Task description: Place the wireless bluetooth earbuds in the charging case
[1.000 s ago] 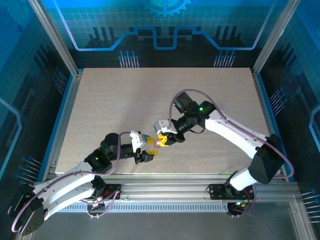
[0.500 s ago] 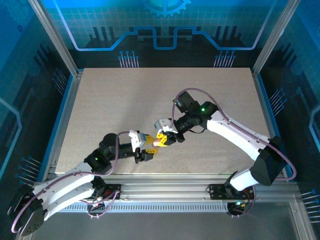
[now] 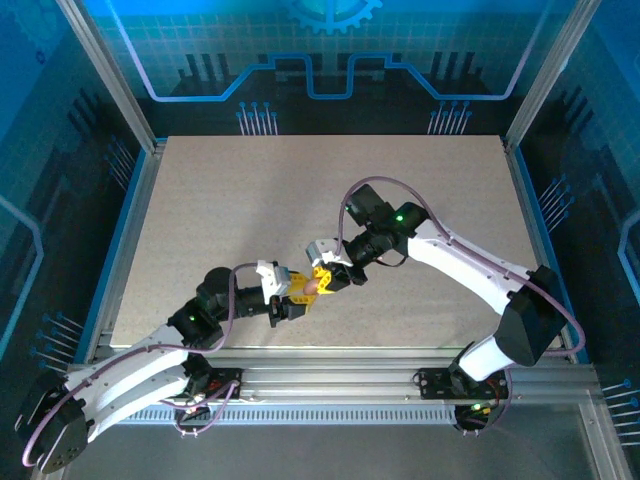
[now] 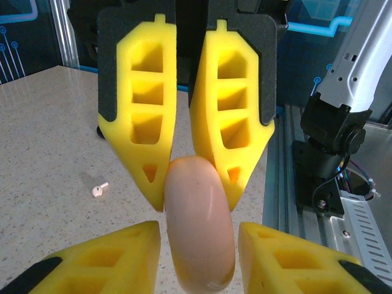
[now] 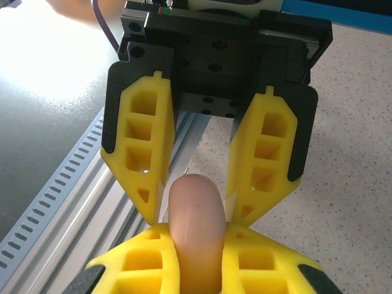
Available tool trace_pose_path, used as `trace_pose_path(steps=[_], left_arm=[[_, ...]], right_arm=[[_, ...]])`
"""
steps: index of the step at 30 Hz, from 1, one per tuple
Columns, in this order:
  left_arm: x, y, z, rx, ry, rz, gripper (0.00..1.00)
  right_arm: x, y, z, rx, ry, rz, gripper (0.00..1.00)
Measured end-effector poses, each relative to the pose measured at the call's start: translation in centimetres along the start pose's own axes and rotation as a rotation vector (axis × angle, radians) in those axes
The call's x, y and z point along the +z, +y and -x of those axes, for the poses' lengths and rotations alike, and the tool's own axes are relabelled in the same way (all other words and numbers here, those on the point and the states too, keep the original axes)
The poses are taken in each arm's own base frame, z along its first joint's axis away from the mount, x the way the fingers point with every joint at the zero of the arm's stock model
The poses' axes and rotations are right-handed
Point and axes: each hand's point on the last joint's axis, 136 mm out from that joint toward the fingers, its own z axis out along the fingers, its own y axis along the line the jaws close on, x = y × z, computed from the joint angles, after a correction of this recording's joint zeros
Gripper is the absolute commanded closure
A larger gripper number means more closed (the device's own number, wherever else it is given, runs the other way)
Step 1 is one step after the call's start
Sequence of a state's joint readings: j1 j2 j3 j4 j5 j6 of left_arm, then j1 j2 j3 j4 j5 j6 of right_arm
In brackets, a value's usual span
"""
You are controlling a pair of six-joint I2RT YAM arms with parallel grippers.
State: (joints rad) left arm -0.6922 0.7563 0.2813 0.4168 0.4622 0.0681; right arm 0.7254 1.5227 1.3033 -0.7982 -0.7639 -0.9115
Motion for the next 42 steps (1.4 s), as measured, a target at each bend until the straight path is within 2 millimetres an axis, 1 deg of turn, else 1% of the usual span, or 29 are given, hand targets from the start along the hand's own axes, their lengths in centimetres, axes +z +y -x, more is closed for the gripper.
trace_pose_path(steps=[5, 8, 14, 21, 27, 32, 33, 36, 37, 42], left_arm=[[0.03, 0.02, -0.23, -0.011, 0.005, 0.000, 0.63], [0.06, 0.04, -0.17, -0.011, 0.002, 0.000, 0.67], [0.09, -0.02, -0.14, -0.010, 0.001, -0.004, 0.65], [0.09, -0.01, -0.08, -0.008, -0.002, -0.004, 0.67], [0.08, -0.01, -0.08, -0.009, -0.002, -0.004, 0.74], [0.08, 0.00, -0.18, -0.012, 0.002, -0.003, 0.83], [0.06, 0.03, -0.20, -0.013, 0.003, -0.002, 0.84], [0.01, 0.00, -0.10, -0.009, 0.000, -0.002, 0.84], [0.00, 0.00, -0.06, -0.008, -0.002, -0.001, 0.84], [-0.08, 0.00, 0.14, -0.004, -0.008, 0.002, 0.85]], right_arm=[[0.01, -0.10, 0.08, 0.005, -0.003, -0.003, 0.93], [0.01, -0.07, 0.13, 0.009, -0.006, -0.001, 0.93], [0.01, -0.04, 0.18, 0.015, -0.009, 0.001, 0.93], [0.00, -0.07, 0.38, 0.014, -0.019, 0.002, 0.93], [0.03, -0.02, 0.49, 0.026, -0.026, 0.007, 0.92], [0.01, -0.08, 0.46, 0.036, -0.022, 0.004, 0.92], [0.00, -0.11, 0.45, 0.036, -0.021, 0.003, 0.90], [-0.01, -0.13, 0.48, 0.042, -0.022, 0.003, 0.75], [-0.03, -0.14, 0.53, 0.048, -0.025, 0.003, 0.72], [-0.07, -0.40, 0.85, 0.070, -0.039, -0.003, 0.61]])
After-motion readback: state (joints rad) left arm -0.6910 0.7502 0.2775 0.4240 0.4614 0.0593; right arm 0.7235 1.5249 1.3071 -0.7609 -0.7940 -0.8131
